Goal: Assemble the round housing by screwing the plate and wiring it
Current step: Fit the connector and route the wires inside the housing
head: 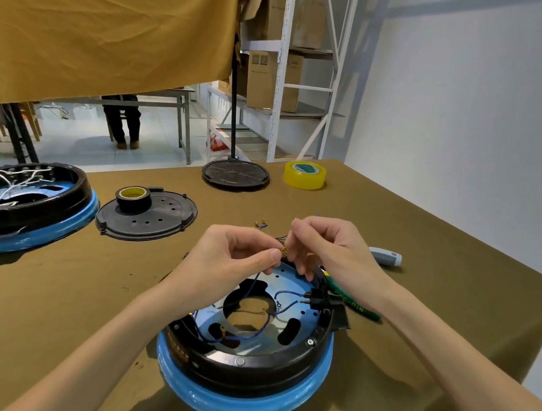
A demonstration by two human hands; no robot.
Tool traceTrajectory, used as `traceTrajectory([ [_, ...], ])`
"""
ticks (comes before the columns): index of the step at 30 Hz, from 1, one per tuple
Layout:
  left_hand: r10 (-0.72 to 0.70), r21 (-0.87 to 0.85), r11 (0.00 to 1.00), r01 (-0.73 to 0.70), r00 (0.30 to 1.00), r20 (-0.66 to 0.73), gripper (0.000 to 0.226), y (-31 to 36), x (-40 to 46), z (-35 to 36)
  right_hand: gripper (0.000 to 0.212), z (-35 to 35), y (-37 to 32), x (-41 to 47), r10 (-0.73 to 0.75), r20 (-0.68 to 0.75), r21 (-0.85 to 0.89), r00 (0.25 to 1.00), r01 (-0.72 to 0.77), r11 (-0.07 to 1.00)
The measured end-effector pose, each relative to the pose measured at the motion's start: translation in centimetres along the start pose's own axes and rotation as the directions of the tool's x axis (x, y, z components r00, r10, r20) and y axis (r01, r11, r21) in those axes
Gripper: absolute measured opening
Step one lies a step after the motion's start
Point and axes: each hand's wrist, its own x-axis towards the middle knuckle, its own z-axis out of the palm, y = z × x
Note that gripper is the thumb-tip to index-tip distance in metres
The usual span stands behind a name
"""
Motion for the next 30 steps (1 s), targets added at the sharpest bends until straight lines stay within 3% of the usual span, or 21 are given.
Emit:
traceTrajectory([
  [5, -0.041, 0.333, 0.943, -0.017, 0.985, 0.166, 0.008, -0.8, -0.4, 0.7, 0.03, 0.0, 2.2, 0.6, -0.033, -0.278, -0.204, 0.96, -0.025, 0.979],
  [8, -0.071, 0.464, 0.884, -0.058, 0.964, 0.256, 0.008, -1.1, -0.9, 1.7, 0.03, 0.5, 3.4, 1.0, 0.047, -0.316, -0.269, 0.948, -0.136, 0.953],
  [15, 0.057, 0.543, 0.829, -0.131, 0.987, 0.152, 0.011, -0.8, -0.2, 2.9, 0.037, 1.8, 5.1, 1.4, 0.132, -0.525, -0.076, 0.841, -0.201, 0.977],
  [19, 0.076, 0.569, 0.813, -0.123, 0.991, 0.107, 0.012, -1.0, 0.9, 2.3, 0.04, 1.9, 5.3, 1.4, 0.179, -0.536, -0.006, 0.825, -0.216, 0.976],
  [23, -0.034, 0.605, 0.791, -0.094, 0.98, 0.197, 0.012, -1.5, 2.0, 2.0, 0.039, 1.8, 5.4, 1.4, 0.23, -0.524, 0.025, 0.82, -0.256, 0.966],
  [30, -0.078, 0.526, 0.845, -0.101, 0.949, 0.306, 0.009, -1.0, 3.6, 1.4, 0.037, 1.3, 5.5, 2.4, 0.294, -0.453, 0.002, 0.842, -0.329, 0.944],
])
